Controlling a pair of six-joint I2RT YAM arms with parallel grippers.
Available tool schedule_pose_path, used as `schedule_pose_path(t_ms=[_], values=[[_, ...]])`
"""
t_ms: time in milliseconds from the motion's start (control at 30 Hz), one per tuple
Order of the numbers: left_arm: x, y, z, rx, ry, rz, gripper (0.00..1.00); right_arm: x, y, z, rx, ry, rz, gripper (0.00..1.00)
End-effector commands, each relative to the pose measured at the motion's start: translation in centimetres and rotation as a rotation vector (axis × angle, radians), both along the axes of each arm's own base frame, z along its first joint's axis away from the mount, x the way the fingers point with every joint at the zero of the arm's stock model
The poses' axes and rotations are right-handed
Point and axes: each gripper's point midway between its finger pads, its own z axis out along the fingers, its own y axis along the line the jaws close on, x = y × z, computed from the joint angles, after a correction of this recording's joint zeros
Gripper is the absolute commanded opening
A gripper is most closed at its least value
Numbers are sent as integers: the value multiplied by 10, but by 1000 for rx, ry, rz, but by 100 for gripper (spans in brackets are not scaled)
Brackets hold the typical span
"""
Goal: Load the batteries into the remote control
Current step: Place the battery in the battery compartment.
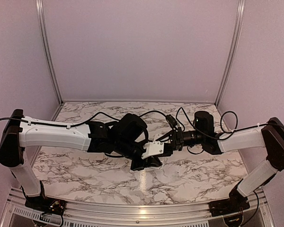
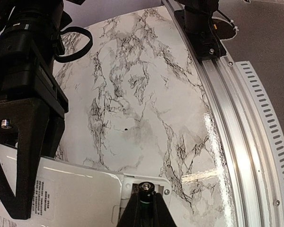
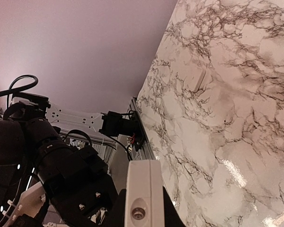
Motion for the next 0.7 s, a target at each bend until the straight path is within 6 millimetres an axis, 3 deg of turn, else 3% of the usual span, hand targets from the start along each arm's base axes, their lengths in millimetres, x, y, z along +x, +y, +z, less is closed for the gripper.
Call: schedule_pose_path(t_ms=[0,533,667], values=[[4,16,-35,149,4,30,4,-3,6,14,38,-29,40,0],[10,14,-36,163,2,59,16,-2,6,5,27,-3,34,0],[11,14,-32,154,-1,67,26,-1,5,3,24,0,33,0]])
